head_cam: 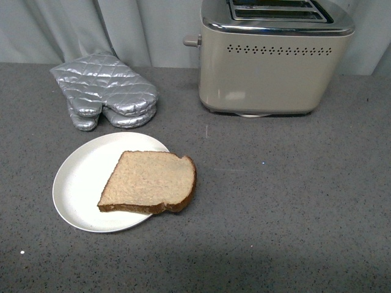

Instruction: Put bread into toaster

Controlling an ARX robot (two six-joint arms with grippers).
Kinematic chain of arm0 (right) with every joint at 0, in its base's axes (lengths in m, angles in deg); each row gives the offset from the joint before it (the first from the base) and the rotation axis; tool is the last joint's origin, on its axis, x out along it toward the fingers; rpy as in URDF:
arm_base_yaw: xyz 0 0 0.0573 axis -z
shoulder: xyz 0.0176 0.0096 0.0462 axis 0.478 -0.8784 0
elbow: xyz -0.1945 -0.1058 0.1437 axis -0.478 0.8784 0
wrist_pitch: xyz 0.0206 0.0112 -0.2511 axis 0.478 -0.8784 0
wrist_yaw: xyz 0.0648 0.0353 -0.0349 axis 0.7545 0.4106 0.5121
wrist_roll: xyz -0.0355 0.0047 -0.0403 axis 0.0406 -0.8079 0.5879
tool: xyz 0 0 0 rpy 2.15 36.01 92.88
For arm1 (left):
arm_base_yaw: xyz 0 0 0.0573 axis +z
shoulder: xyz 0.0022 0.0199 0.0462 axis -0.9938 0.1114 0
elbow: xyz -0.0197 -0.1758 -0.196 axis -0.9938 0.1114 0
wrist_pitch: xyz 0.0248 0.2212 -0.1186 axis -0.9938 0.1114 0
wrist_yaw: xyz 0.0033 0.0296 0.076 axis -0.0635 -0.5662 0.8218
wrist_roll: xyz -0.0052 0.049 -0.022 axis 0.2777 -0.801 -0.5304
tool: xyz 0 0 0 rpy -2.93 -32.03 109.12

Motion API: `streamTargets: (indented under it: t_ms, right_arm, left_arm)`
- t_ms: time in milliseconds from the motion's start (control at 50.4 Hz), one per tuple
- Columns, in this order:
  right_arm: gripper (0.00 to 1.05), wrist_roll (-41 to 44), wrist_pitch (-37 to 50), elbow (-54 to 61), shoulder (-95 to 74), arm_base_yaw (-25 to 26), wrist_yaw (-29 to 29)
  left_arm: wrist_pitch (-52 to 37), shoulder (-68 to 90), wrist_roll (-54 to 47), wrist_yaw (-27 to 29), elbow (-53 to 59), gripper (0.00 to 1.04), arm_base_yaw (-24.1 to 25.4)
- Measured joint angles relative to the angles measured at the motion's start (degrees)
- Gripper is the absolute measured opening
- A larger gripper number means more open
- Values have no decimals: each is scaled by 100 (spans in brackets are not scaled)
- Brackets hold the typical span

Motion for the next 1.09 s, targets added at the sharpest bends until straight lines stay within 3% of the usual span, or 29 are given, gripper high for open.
streamTargets:
  t_ms: [616, 675, 715, 794, 1013, 1092]
  right_arm:
    - [95, -2, 0, 0, 0, 0, 0]
    - [95, -2, 0, 0, 0, 0, 0]
    - [95, -2, 0, 0, 0, 0, 0]
    - [95, -2, 0, 0, 2, 0, 11]
    - [95, -2, 0, 0, 2, 0, 9]
    - [95, -2, 0, 0, 2, 0, 9]
  left_arm:
    - [0, 0, 0, 2, 0, 98, 0]
    - [365, 168, 203, 452, -122, 98, -125]
    - [949, 739, 664, 1019, -376, 98, -245]
    - [765, 1744, 1067, 1073, -431, 98, -136]
    - [-1377, 5375, 1228, 400, -1012, 98, 398]
    - [-1558, 6231, 1209, 72, -1305, 98, 518]
